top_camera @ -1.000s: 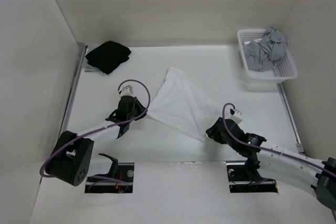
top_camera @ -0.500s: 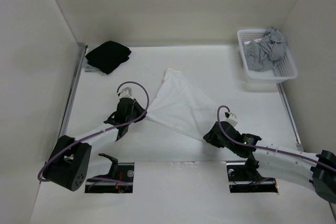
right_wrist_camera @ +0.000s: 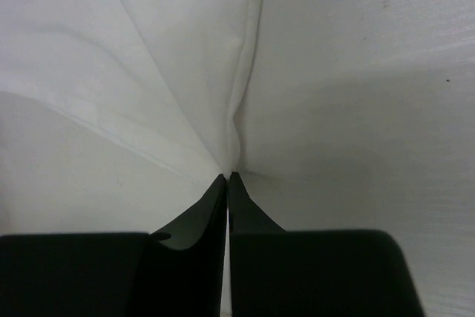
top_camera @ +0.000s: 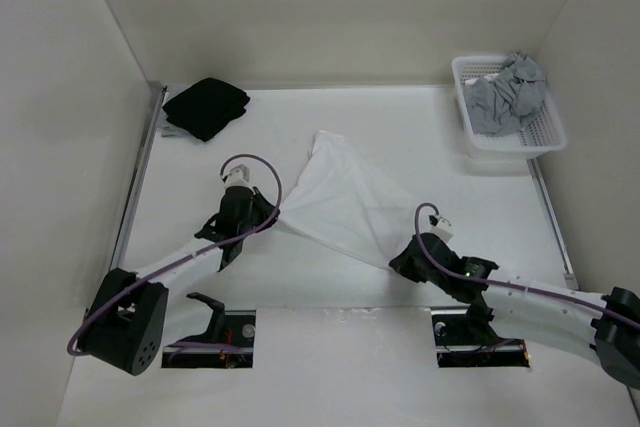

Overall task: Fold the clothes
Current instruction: Flatten the tank top out

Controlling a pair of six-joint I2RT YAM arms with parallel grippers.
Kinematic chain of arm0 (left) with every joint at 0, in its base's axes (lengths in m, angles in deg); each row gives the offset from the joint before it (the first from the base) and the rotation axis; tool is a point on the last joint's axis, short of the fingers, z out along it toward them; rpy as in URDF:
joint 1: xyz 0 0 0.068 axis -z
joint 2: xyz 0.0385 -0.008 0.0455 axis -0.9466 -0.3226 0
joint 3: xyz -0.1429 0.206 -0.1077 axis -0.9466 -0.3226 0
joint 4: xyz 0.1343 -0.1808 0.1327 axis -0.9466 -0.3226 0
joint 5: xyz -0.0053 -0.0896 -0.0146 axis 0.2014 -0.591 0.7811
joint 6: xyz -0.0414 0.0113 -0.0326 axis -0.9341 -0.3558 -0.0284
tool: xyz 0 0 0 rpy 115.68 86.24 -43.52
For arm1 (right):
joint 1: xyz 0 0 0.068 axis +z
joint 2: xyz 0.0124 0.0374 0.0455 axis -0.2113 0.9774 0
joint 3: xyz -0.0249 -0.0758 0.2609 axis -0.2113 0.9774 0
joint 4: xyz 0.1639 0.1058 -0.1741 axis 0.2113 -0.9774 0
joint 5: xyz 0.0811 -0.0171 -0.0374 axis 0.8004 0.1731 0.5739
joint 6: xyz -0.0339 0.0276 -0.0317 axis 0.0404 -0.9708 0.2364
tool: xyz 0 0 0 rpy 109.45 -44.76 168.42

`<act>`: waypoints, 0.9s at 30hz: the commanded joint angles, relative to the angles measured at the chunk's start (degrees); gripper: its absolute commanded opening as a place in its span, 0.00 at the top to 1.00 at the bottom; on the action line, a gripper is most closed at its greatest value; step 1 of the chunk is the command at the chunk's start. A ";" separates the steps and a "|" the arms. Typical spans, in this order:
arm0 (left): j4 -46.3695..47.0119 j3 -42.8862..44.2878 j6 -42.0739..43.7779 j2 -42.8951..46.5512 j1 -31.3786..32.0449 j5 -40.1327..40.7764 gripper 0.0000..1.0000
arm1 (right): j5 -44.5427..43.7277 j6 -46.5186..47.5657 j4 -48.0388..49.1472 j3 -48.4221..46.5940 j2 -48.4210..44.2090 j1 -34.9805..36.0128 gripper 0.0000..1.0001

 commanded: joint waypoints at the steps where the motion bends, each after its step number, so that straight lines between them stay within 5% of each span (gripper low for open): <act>1: -0.79 1.32 -1.24 6.09 0.41 -0.77 0.99 | -3.86 2.65 1.25 -3.68 -5.46 0.24 0.98; 7: -12.03 14.13 -3.10 27.18 1.73 3.79 1.00 | -12.57 17.40 -9.90 -24.39 -15.32 0.51 0.99; 11: -15.91 25.91 -1.52 32.74 4.89 8.54 1.00 | -17.23 26.98 -11.76 -40.39 -14.71 1.82 0.99; 20: -12.68 39.99 1.39 29.68 8.15 12.77 0.99 | -17.25 38.16 -6.94 -60.02 -6.99 5.43 0.97; 27: -8.02 38.07 -0.19 17.92 3.32 12.33 0.99 | 4.52 33.26 -0.17 -58.01 2.68 -15.46 0.97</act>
